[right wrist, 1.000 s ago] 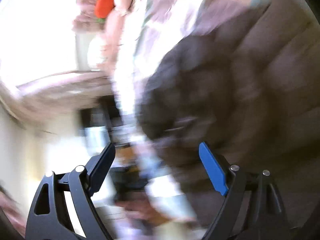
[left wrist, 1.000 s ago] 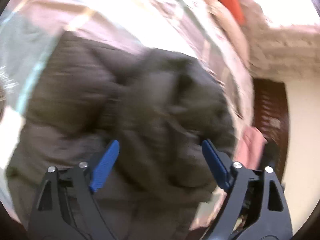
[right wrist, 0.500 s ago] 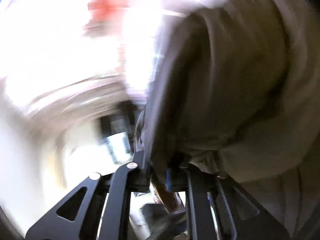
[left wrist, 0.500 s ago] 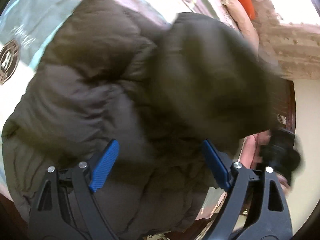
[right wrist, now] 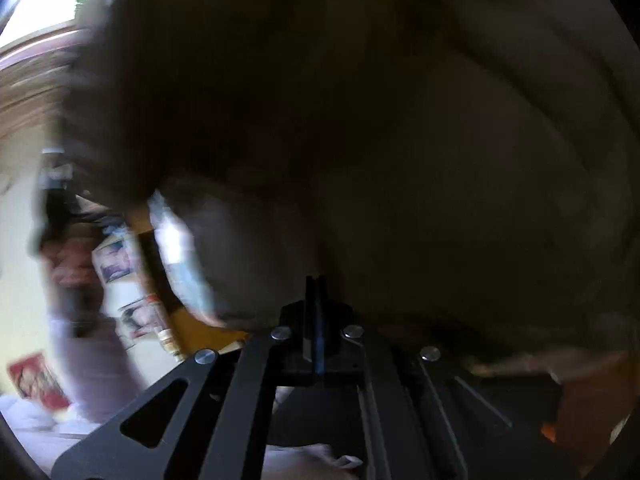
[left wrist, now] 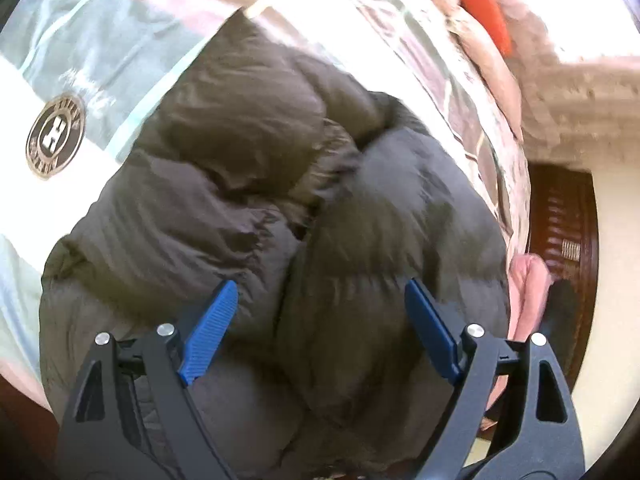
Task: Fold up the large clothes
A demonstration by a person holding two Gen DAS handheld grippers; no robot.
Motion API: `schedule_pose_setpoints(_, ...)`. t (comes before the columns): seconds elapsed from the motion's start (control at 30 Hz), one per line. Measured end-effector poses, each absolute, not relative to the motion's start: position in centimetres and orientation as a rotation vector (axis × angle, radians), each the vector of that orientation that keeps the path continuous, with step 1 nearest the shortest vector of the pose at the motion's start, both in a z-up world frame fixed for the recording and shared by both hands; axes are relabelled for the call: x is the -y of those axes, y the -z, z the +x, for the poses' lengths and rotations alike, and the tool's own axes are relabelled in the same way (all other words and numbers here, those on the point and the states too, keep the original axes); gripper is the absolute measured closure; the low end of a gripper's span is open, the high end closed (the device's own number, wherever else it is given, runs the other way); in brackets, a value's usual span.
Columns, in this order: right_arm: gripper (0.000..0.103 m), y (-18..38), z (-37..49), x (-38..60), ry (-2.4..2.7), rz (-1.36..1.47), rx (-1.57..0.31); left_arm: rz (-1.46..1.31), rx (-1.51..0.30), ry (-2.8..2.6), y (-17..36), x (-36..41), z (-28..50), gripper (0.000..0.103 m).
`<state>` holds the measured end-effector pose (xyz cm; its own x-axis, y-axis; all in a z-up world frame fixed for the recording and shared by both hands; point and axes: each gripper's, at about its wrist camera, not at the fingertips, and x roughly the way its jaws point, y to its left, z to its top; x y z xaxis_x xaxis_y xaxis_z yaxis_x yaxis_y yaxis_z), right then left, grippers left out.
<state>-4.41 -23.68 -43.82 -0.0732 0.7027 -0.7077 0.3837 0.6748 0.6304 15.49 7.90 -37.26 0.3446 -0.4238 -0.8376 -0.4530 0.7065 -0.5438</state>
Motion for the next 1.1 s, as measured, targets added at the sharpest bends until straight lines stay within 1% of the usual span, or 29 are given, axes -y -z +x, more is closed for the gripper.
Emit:
schedule_pose_setpoints(0.07,0.087,43.2,-4.0,24.2,-0.269,0.899,-1.651,-0.779,-1.252,-0.005,36.5,-6.8,16.0,0.016)
schedule_pose_setpoints(0.1,0.068,41.9,-3.2,24.7,-0.21,0.876,-1.603,-0.736,-1.213,0.004,35.4,-6.1,16.2,0.017)
schedule_pose_setpoints(0.13,0.058,41.1,-4.3,25.8,-0.179,0.845,-1.559,-0.706,-1.186,0.017,34.6,-5.5,16.3,0.017)
schedule_pose_setpoints(0.2,0.057,38.8,-3.1,26.5,-0.158,0.775,-1.452,-0.629,-1.129,0.045,32.8,-4.2,16.6,0.017)
schedule_pose_setpoints(0.27,0.057,34.9,0.2,26.0,-0.176,0.685,-1.316,-0.559,-1.078,0.091,31.0,-2.4,17.2,0.018)
schedule_pose_setpoints(0.33,0.057,32.4,3.9,25.2,-0.202,0.652,-1.199,-0.519,-1.098,0.139,30.9,-0.8,18.2,0.019)
schedule_pose_setpoints(0.37,0.058,31.6,5.8,24.6,-0.25,0.651,-1.156,-0.5,-1.137,0.156,31.4,0.2,18.7,0.033)
schedule_pose_setpoints(0.4,0.059,31.3,7.3,23.4,-0.288,0.641,-1.148,-0.473,-1.208,0.18,32.9,1.6,19.3,0.057)
schedule_pose_setpoints(0.43,0.061,31.5,8.3,22.4,-0.303,0.628,-1.149,-0.461,-1.244,0.186,33.9,2.2,19.5,0.061)
schedule_pose_setpoints(0.5,0.062,32.8,8.6,22.4,-0.328,0.58,-1.167,-0.421,-1.328,0.15,36.9,3.2,19.2,0.065)
schedule_pose_setpoints(0.57,0.065,34.8,8.7,21.3,-0.31,0.531,-1.243,-0.392,-1.395,0.123,39.3,3.3,18.8,0.067)
schedule_pose_setpoints(0.6,0.068,36.9,8.3,20.5,-0.282,0.505,-1.312,-0.368,-1.431,0.096,40.9,3.2,18.2,0.068)
schedule_pose_setpoints(0.63,0.075,39.0,8.6,20.0,-0.242,0.469,-1.362,-0.354,-1.453,0.078,42.1,3.0,17.7,0.068)
schedule_pose_setpoints(0.7,0.082,41.9,7.9,19.3,-0.185,0.418,-1.448,-0.337,-1.51,0.058,44.6,2.9,16.5,0.068)
schedule_pose_setpoints(0.77,0.083,44.2,6.5,19.1,-0.165,0.403,-1.513,-0.292,-1.561,0.055,46.5,3.4,15.3,0.068)
schedule_pose_setpoints(0.8,0.083,44.4,6.2,18.9,-0.169,0.383,-1.517,-0.271,-1.57,0.057,46.8,3.7,15.0,0.067)
schedule_pose_setpoints(0.87,0.081,43.5,6.3,18.7,-0.2,0.374,-1.506,-0.253,-1.558,0.065,46.1,3.7,14.5,0.068)
schedule_pose_setpoints(0.9,0.08,42.8,6.9,18.6,-0.208,0.39,-1.493,-0.262,-1.531,0.086,45.0,3.5,14.3,0.068)
schedule_pose_setpoints(0.97,0.07,40.1,7.2,19.4,-0.206,0.433,-1.438,-0.272,-1.478,0.097,43.0,3.1,14.1,0.068)
schedule_pose_setpoints(1.0,0.055,38.4,7.5,19.8,-0.195,0.445,-1.381,-0.271,-1.423,0.096,41.1,2.6,13.9,0.061)
schedule_pose_setpoints(1.03,0.047,37.1,7.9,20.1,-0.176,0.441,-1.33,-0.262,-1.385,0.088,39.9,2.4,13.9,0.056)
schedule_pose_setpoints(1.07,0.047,35.4,8.5,20.3,-0.155,0.426,-1.255,-0.255,-1.336,0.076,38.6,2.2,13.9,0.047)
schedule_pose_setpoints(1.1,0.047,35.0,8.9,20.5,-0.15,0.412,-1.218,-0.257,-1.301,0.073,37.6,2.0,14.0,0.043)
